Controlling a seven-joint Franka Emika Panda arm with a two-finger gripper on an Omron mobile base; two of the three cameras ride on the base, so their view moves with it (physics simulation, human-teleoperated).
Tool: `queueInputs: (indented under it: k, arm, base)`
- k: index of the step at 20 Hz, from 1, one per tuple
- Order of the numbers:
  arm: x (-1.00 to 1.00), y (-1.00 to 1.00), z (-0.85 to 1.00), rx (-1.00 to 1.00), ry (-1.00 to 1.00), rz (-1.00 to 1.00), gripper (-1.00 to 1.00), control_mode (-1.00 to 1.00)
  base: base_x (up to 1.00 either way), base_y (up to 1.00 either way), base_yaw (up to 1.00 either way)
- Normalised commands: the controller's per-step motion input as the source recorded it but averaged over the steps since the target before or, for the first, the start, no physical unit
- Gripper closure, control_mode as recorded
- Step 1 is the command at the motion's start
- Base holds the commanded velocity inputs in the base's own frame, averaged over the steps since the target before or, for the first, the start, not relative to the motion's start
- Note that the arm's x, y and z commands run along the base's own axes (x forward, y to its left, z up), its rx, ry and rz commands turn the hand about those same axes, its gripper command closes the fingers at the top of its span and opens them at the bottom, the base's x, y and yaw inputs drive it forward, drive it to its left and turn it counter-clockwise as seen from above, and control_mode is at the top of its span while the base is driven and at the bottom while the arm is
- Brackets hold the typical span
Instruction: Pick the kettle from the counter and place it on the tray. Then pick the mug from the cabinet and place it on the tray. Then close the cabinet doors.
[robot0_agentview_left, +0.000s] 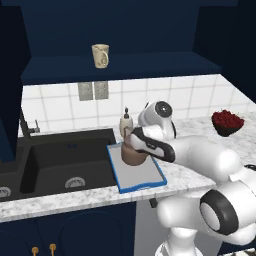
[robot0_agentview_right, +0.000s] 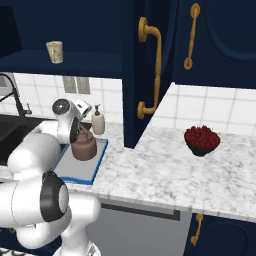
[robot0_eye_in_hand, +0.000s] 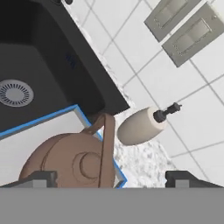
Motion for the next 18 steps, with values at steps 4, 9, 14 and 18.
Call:
queueInputs:
  k: [4,9,14,18]
  arm:
    - [-0.77,0.0,0.97,0.0,0.0,-0.23,-1.0,-1.0]
    - [-0.72,0.0,1.0,0.08,0.01,-0.27,-1.0,-1.0]
    - [-0.45,-0.12,0.48,0.11,0.01,-0.14,-1.0,-1.0]
    - [-0.08,-0.01,0.0,0.04,-0.01,0.0,-1.0,-1.0]
  base:
    - [0.0,0.0,0.0]
    - [0.0,0.0,0.0]
    - [0.0,0.0,0.0]
    - [0.0,0.0,0.0]
